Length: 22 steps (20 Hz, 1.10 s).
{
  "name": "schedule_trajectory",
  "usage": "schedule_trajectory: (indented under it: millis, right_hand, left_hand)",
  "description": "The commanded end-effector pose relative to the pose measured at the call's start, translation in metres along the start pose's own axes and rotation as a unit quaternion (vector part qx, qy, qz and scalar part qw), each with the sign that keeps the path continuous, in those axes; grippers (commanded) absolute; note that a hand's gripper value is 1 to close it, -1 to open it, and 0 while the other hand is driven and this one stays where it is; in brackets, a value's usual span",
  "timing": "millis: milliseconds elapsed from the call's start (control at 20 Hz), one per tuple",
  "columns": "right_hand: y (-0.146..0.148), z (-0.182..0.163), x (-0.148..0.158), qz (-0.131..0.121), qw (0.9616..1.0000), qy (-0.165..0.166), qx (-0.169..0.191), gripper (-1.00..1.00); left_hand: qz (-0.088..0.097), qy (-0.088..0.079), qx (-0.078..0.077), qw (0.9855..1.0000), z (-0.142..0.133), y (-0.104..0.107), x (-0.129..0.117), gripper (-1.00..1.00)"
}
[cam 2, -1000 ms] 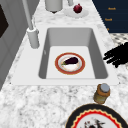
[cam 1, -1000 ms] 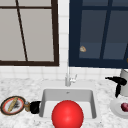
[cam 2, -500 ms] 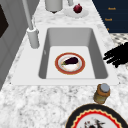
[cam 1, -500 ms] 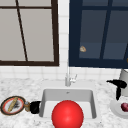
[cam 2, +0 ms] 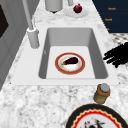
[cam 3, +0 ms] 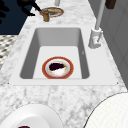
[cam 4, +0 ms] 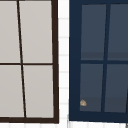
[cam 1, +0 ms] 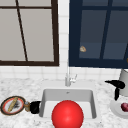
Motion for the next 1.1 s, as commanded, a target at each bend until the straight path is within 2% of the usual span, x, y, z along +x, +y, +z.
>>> schedule_trajectory:
  millis: [0, 400, 500, 700, 900, 1050]
  right_hand:
    - [0.002, -0.002, 0.008, 0.057, 0.9982, -0.022, -0.005, -1.00]
    - [0.006, -0.013, 0.034, 0.055, 0.9977, -0.031, -0.024, -1.00]
    - [0.006, -0.021, 0.039, 0.061, 0.9968, -0.021, -0.047, -1.00]
    - [0.008, -0.029, 0.051, 0.084, 0.9939, -0.016, -0.069, -1.00]
    - [0.009, -0.036, 0.062, 0.094, 0.9924, -0.025, -0.076, -1.00]
    - [0.008, -0.042, 0.074, 0.096, 0.9929, -0.019, -0.068, -1.00]
  left_hand:
    - [0.000, 0.000, 0.000, 1.0000, 0.000, 0.000, 0.000, 0.00]
    - [0.000, 0.000, 0.000, 1.0000, 0.000, 0.000, 0.000, 0.00]
    - [0.000, 0.000, 0.000, 1.0000, 0.000, 0.000, 0.000, 0.00]
    - [0.000, 0.000, 0.000, 1.0000, 0.000, 0.000, 0.000, 0.00]
    - [0.000, 0.000, 0.000, 1.0000, 0.000, 0.000, 0.000, 0.00]
    - [0.000, 0.000, 0.000, 1.0000, 0.000, 0.000, 0.000, 0.00]
